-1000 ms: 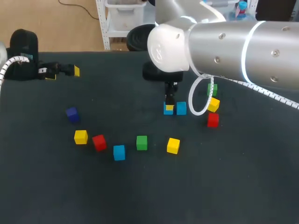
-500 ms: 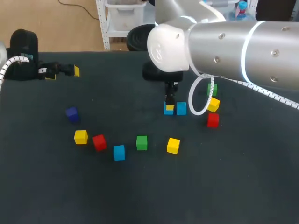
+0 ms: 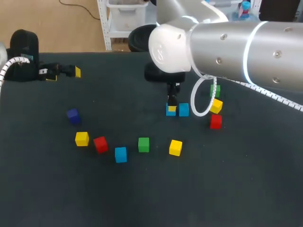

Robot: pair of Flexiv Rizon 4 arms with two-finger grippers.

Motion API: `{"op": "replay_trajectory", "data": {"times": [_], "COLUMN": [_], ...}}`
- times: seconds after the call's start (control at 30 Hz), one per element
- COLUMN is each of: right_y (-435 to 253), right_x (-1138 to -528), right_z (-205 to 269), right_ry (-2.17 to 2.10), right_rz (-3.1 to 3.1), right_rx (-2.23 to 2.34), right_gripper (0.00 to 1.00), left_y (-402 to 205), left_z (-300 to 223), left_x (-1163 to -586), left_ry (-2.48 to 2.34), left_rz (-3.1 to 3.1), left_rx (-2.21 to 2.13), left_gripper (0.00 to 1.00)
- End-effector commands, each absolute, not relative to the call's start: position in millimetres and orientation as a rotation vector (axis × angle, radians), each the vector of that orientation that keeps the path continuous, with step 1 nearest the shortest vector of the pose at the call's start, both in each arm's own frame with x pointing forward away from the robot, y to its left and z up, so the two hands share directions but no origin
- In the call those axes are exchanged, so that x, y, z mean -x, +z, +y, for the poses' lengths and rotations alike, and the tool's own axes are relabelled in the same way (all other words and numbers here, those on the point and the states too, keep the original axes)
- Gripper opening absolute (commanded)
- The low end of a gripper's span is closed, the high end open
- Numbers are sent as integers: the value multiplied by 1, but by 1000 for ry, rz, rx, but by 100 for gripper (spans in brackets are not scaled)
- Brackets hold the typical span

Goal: Place the blue cubes, place green cubes on the blue cubes, place the yellow cubes on the green cubes, then place the red cubes on the yellow cubes, and place purple cube on the red cubes.

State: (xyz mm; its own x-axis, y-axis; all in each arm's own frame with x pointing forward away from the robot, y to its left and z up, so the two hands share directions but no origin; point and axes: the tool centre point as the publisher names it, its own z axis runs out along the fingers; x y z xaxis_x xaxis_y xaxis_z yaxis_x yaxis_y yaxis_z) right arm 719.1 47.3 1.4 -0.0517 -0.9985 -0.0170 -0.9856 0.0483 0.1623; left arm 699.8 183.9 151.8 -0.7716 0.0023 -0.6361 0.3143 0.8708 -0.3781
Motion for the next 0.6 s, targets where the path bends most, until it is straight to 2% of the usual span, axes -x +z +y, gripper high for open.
{"op": "replay_trajectory", "data": {"times": [0.03, 0.53, 0.6], "right_y": [1, 0, 0], "right_x": [-719, -718, -717], "right_z": [48, 47, 47], "right_ry": [-200, -211, -211], "right_rz": [-2198, -2195, -2194], "right_rx": [-2092, -2076, -2075], "right_gripper": [0, 0, 9], "left_y": [151, 151, 151], "left_z": [185, 185, 185], "left_x": [-699, -699, -699], "left_ry": [-633, -633, -633], "left_rz": [2377, 2377, 2377], "left_rx": [-230, -230, -230], "left_gripper": [100, 100, 100]}}
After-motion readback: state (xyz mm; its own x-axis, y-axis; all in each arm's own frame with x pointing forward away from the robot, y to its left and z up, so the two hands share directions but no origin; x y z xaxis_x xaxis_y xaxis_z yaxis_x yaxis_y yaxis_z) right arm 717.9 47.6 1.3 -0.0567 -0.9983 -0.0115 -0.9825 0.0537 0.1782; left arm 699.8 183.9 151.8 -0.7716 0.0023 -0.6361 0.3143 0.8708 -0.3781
